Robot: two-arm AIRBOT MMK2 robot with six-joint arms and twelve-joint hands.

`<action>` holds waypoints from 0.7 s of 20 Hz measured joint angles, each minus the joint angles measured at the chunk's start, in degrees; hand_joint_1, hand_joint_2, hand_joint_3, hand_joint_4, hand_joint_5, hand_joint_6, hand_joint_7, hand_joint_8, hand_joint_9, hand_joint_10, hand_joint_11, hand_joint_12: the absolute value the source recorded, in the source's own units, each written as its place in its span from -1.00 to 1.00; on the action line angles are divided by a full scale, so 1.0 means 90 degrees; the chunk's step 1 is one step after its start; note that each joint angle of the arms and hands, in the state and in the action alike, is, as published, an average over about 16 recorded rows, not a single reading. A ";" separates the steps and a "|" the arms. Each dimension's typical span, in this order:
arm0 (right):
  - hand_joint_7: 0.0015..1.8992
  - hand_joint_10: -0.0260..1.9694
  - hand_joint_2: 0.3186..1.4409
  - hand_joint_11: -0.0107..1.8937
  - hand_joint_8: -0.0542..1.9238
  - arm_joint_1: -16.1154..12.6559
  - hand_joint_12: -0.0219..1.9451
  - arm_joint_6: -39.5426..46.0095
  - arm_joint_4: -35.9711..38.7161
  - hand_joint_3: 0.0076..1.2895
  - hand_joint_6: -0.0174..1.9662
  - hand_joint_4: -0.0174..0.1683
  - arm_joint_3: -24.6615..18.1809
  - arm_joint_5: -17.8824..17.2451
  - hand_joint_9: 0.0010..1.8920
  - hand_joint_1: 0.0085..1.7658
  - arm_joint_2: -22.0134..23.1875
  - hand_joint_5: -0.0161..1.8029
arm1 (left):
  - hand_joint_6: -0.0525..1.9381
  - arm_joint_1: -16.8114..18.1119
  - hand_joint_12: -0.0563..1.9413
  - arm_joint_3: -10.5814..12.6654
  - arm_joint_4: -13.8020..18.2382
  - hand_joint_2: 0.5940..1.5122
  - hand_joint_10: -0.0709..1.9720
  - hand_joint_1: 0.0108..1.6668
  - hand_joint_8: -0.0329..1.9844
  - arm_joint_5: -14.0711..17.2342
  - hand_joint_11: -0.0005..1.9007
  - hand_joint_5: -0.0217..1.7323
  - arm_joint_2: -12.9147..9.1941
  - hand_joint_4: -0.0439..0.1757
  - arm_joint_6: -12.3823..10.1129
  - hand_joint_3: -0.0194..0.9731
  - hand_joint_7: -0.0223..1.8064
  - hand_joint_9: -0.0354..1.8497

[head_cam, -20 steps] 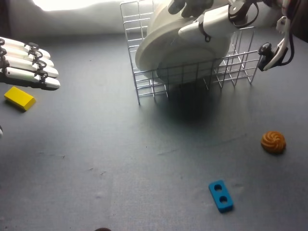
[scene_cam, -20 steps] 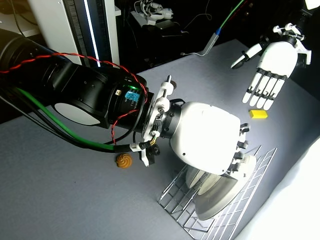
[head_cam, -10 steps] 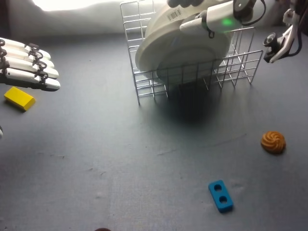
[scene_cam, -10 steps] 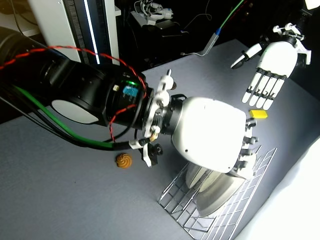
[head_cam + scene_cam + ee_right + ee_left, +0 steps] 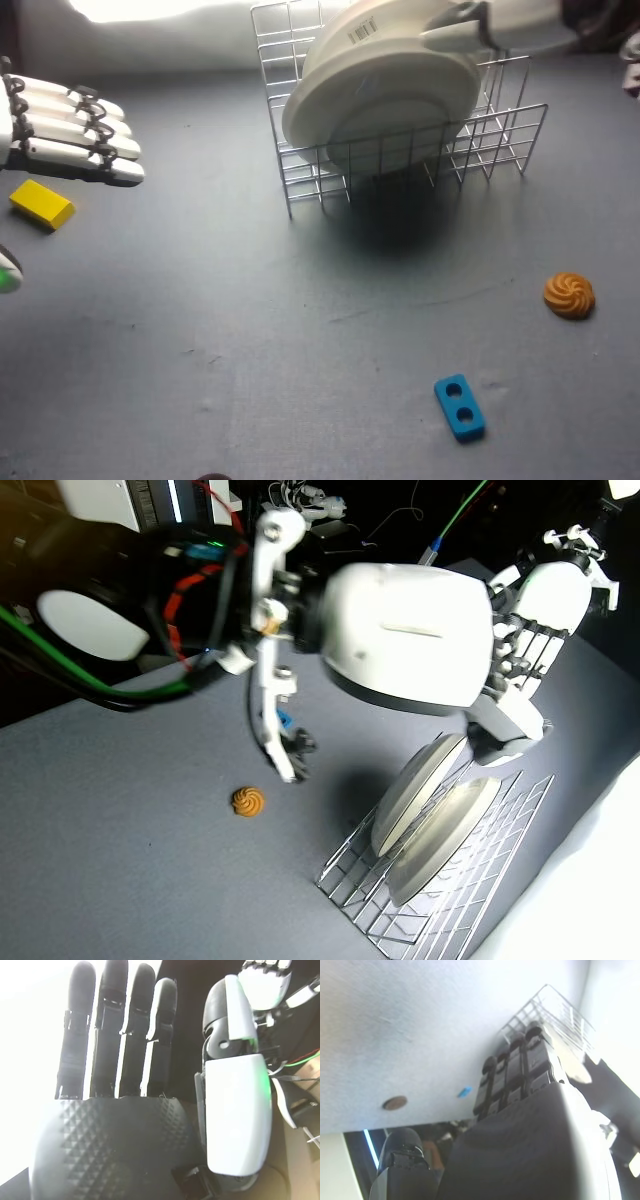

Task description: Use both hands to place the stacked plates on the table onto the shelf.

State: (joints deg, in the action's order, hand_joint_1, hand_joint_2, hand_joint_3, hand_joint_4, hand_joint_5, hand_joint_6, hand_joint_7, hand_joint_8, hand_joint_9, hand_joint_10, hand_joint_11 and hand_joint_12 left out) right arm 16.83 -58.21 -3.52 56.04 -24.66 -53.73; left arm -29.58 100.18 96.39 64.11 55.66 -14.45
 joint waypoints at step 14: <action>0.16 -0.38 0.22 -0.25 -0.42 0.0133 0.48 -0.0411 -0.0056 -0.99 -0.48 -0.78 -0.1603 0.0316 0.16 -0.13 0.2011 0.11 | -0.33 0.0002 0.09 -0.0916 -0.0280 0.36 -0.21 -0.97 -0.30 -0.0154 -0.67 -0.39 -0.0175 -0.61 0.0022 -0.92 -0.37 -0.43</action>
State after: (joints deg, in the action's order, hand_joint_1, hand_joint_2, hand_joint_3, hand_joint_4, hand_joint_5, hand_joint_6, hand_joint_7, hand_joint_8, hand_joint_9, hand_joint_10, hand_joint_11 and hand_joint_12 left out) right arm 18.03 -61.91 -4.03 41.61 -21.82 -35.63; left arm -29.56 91.94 93.87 62.72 54.08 -14.25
